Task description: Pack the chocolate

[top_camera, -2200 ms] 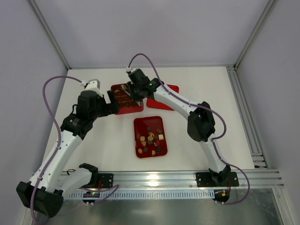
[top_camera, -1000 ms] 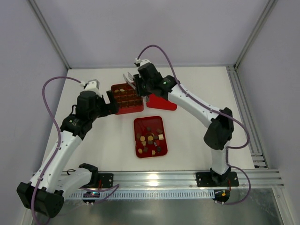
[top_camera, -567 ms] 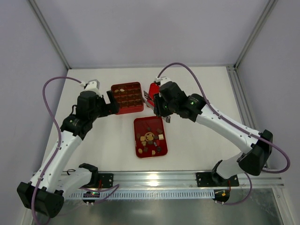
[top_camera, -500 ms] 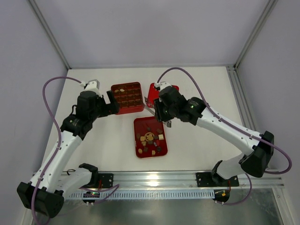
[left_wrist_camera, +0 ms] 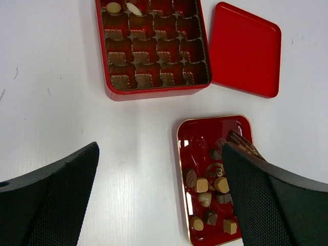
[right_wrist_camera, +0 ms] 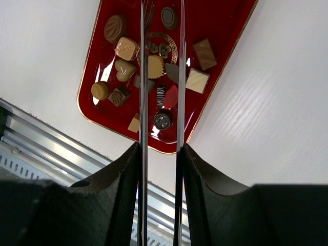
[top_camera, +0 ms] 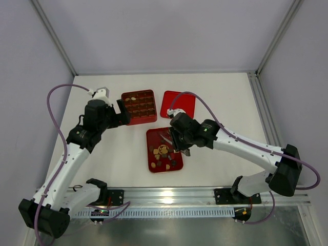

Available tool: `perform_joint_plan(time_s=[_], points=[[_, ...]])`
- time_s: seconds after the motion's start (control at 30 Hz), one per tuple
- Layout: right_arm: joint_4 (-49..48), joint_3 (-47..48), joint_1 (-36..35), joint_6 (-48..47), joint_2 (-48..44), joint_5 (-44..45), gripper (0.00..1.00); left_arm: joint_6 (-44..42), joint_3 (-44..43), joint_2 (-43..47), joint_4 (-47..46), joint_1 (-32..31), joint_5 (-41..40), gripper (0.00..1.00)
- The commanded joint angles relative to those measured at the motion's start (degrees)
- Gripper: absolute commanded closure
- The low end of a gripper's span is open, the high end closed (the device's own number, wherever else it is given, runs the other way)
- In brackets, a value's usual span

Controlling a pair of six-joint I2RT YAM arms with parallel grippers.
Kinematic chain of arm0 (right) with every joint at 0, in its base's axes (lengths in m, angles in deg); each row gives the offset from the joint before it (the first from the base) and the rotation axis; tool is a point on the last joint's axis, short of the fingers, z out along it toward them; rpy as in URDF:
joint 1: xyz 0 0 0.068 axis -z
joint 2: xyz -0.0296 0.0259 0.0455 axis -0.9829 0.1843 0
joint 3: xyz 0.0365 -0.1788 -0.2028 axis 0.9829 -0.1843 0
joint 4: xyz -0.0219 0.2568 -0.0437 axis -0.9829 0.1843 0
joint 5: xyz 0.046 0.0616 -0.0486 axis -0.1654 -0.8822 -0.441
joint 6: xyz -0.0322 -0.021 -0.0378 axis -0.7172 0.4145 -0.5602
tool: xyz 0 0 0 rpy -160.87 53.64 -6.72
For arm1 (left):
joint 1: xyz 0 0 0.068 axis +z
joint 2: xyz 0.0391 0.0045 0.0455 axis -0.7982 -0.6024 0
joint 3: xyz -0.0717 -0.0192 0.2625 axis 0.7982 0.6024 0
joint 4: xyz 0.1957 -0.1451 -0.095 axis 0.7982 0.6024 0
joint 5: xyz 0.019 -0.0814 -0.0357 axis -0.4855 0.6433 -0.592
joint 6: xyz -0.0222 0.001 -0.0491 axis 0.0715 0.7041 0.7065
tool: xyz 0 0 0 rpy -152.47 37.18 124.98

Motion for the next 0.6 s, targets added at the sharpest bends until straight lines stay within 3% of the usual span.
perform_joint_plan(time_s=[0.0, 0.57], points=[[-2.3, 0.3, -1.1, 1.2, 0.0, -0.1, 0.61, 0.3, 0.0, 0.2, -2.1, 0.4, 0.2, 0.0], [-0.8, -0.1, -2.5, 2.1, 2.0, 1.9, 0.61, 0.3, 0.1, 0.2, -2.0, 0.4, 0.2, 0.0]])
